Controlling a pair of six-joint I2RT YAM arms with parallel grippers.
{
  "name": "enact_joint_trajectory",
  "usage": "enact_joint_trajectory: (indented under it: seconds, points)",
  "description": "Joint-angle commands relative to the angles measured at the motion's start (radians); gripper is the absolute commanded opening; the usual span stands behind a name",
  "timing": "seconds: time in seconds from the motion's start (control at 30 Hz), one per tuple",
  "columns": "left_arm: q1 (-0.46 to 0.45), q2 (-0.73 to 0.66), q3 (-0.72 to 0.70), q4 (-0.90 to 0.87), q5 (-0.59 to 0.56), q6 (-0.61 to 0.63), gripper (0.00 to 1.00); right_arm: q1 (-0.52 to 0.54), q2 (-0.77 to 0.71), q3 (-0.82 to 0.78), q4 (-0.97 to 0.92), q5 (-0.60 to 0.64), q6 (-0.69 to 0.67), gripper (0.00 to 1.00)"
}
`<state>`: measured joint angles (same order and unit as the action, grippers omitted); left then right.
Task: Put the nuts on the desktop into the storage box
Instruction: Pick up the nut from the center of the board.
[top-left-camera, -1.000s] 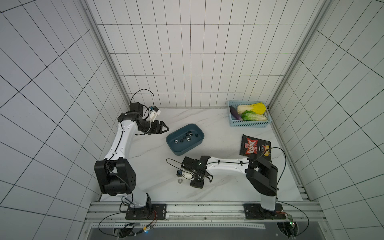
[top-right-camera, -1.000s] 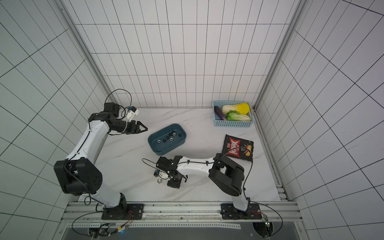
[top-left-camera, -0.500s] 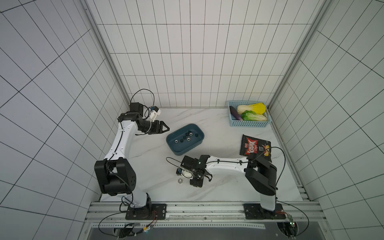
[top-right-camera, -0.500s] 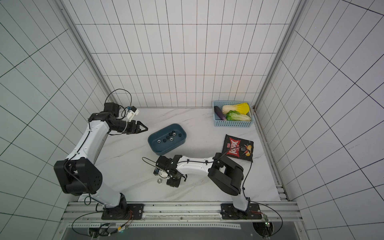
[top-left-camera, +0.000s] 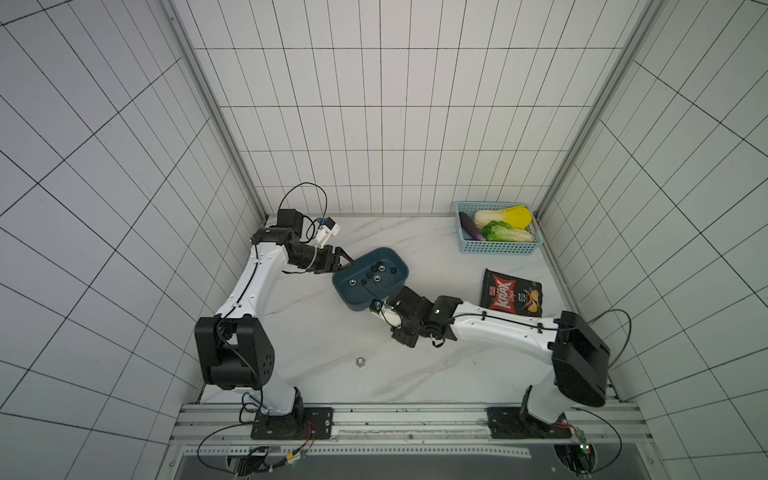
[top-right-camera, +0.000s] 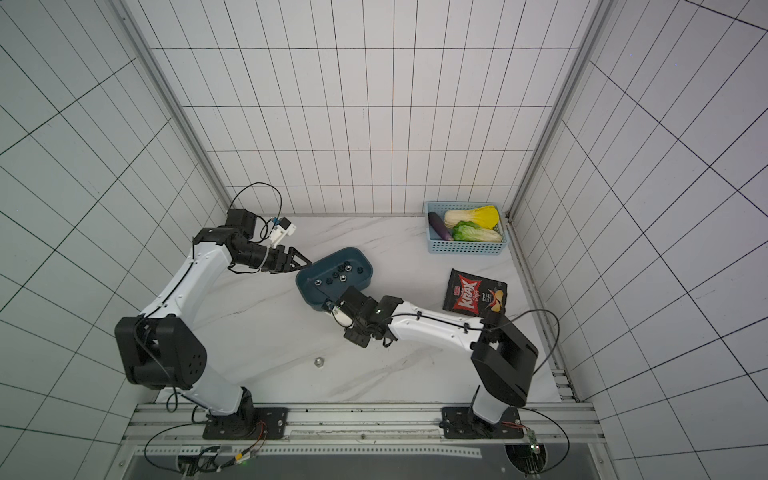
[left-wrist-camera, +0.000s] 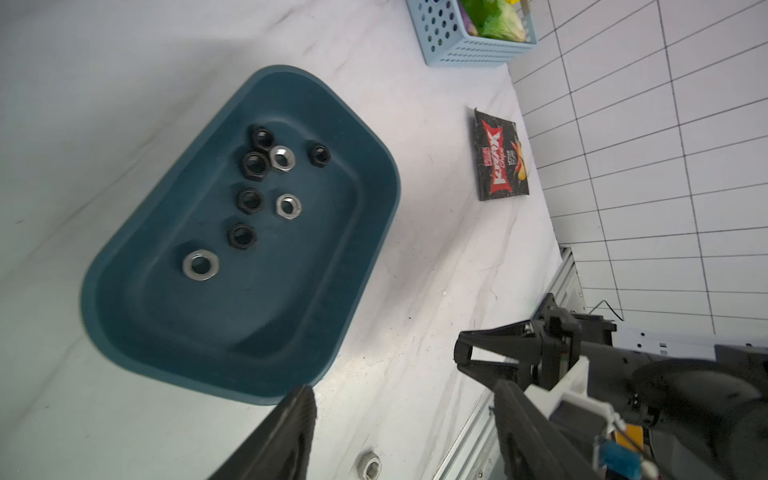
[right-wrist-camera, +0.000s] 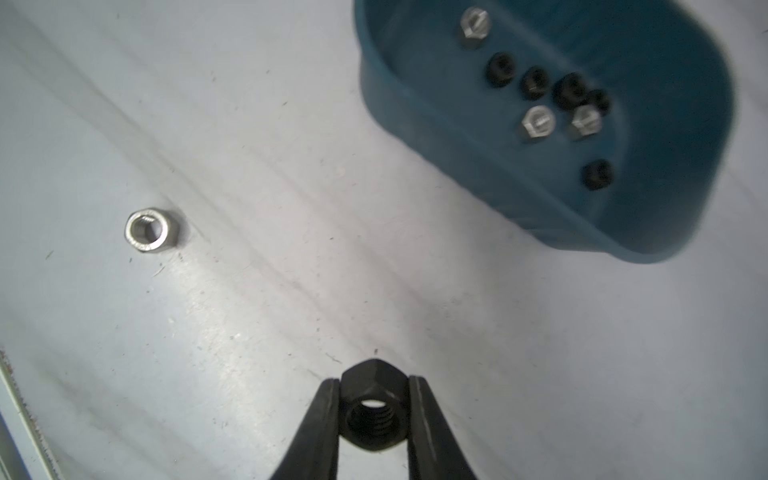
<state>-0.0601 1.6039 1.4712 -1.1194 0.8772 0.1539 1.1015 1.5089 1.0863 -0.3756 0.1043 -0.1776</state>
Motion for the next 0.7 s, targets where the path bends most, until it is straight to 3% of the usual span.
enact_joint_trajectory:
  seconds: [0.0, 0.23, 0.43, 0.67]
  points:
    - [-0.058, -0.026, 0.014, 0.006, 0.123, -0.002, 0.73, -0.019, -0.120, -0.102, 0.217, 0.081, 0.011, 0.14]
    - [-0.193, -0.050, 0.059, 0.014, 0.285, -0.031, 0.78, -0.020, -0.321, -0.249, 0.544, 0.119, -0.063, 0.12]
    - [-0.255, -0.063, 0.049, 0.148, 0.434, -0.192, 0.81, -0.020, -0.423, -0.359, 0.811, 0.047, -0.107, 0.10]
    - [-0.322, -0.039, 0.057, 0.153, 0.552, -0.203, 0.81, -0.003, -0.465, -0.381, 0.893, -0.021, -0.154, 0.09]
